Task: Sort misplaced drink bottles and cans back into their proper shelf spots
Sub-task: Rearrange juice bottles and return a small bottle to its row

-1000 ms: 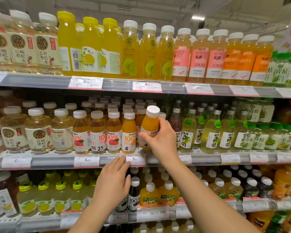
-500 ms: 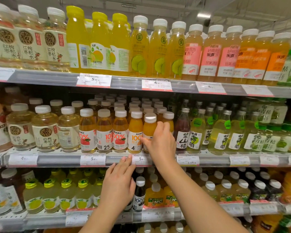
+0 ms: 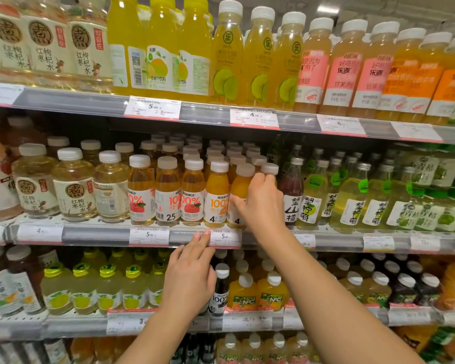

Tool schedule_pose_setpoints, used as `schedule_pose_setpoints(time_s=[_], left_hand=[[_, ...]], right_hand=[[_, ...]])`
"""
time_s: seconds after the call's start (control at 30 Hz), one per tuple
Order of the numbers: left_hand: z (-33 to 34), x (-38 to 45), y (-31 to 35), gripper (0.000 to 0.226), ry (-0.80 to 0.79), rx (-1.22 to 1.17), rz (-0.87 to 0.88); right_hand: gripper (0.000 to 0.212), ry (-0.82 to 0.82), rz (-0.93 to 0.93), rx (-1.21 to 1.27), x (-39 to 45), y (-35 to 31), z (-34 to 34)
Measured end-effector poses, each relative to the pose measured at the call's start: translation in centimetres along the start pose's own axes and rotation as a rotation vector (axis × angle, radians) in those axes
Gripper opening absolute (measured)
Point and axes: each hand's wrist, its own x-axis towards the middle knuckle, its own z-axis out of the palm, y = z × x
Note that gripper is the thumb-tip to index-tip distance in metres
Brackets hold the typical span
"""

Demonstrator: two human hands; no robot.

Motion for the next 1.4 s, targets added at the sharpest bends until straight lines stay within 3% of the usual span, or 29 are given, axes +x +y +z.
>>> schedule_pose_setpoints(time_s=[0.33, 0.43, 0.6, 0.7, 0.8, 0.87, 1.1, 1.4], left_hand=[[-0.6, 0.2, 0.1, 0.035, -0.024, -0.010, -0.010], [-1.3, 0.3, 0.1, 0.032, -0.055, 0.034, 0.000], [-5.9, 3.3, 1.0, 0.024, -0.146, 0.078, 0.019], [-9.6, 6.8, 1.9, 0.022, -0.030, 0.023, 0.032], [-12.7, 10.9, 2.7, 0.027, 0.125, -0.018, 0.024], [-13.8, 13.6, 3.0, 0.035, 0.144, 0.036, 0.015], [-13.9, 18.2, 3.7, 0.053, -0.166, 0.308, -0.043], [-13.8, 19.3, 2.8, 0.048, -0.210, 0.195, -0.079]], right_hand=[[0.051, -0.029, -0.068, -0.223, 0.2, 0.2, -0.9], [0.046, -0.058, -0.119, -0.199, 0.7, 1.6, -2.0], [0.036, 0.044, -0.150, -0.086, 2.6, 4.3, -5.1], [0.042, 0.005, -0.145, -0.088, 4.6, 4.7, -6.5], [0.046, -0.120, -0.137, -0.120, 6.1, 4.4, -6.8], [0.048, -0.210, -0.111, -0.137, 6.8, 4.1, -6.7], [0.050, -0.388, -0.039, -0.208, 9.2, 3.1, -5.7], [0.050, -0.399, -0.132, -0.112, 9.3, 4.1, -6.1]])
